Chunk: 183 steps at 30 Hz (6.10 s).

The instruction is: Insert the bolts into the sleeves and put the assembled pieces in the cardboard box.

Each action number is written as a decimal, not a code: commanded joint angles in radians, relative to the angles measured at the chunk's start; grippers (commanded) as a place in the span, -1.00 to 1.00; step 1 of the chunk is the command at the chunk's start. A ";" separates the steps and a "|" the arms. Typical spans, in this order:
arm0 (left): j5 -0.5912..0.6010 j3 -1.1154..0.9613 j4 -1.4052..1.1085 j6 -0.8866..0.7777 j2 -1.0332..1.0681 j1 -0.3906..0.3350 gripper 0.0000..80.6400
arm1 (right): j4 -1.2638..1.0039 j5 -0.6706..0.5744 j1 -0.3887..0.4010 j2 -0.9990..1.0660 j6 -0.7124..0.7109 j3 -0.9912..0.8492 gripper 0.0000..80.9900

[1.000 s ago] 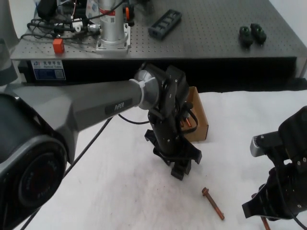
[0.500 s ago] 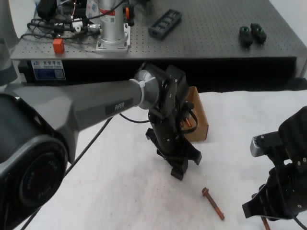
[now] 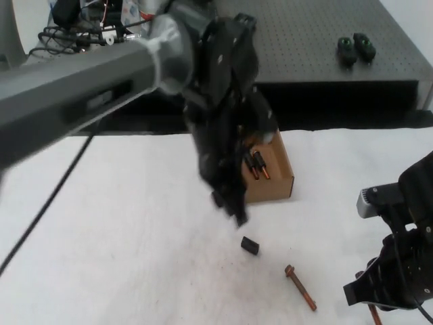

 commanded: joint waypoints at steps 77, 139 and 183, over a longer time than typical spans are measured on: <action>0.543 0.774 -1.351 -0.940 -0.540 -0.039 -0.98 | -0.760 -0.614 0.068 -0.212 0.586 -0.003 -0.97; 0.814 0.798 -1.533 -1.133 -0.556 -0.039 -0.98 | -0.637 -0.711 0.209 -0.192 0.444 -0.003 -0.97; 0.344 0.789 -1.605 -0.981 -0.540 -0.035 -0.98 | -0.582 -0.634 0.016 -0.289 0.399 -0.003 0.05</action>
